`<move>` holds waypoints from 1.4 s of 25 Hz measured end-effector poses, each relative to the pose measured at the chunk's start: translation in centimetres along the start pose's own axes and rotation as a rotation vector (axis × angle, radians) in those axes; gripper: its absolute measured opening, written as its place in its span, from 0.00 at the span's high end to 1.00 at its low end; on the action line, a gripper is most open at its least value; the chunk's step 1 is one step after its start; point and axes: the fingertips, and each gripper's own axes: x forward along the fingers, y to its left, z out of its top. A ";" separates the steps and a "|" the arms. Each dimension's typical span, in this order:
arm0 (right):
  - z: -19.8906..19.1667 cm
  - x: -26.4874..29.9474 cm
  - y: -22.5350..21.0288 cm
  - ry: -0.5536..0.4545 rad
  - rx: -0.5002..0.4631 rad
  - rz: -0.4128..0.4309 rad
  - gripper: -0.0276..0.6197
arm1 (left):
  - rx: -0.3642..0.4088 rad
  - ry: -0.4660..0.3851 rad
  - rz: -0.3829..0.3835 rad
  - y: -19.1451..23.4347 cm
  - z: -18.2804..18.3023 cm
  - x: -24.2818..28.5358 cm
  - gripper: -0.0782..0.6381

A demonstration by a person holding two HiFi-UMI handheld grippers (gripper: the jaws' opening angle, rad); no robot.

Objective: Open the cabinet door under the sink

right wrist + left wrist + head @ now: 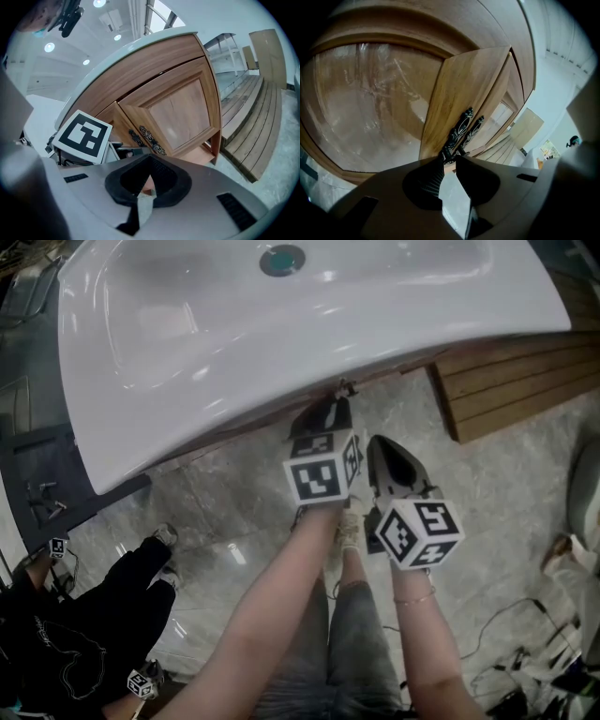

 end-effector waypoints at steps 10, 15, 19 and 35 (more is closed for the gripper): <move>0.1 -0.3 -0.1 -0.001 -0.018 0.013 0.97 | 0.053 -0.005 -0.018 -0.2 0.0 -0.2 0.77; 0.7 -0.1 -0.2 0.001 -0.074 0.043 0.97 | 0.062 -0.007 -0.026 -0.1 -0.2 -0.2 0.78; 1.5 0.2 0.0 -0.005 -0.097 0.092 0.97 | 0.060 -0.010 -0.031 -0.1 -0.2 -0.3 0.78; 1.8 0.1 0.5 0.004 -0.140 0.159 0.97 | 0.146 -0.001 -0.049 -0.7 -1.8 -1.4 0.78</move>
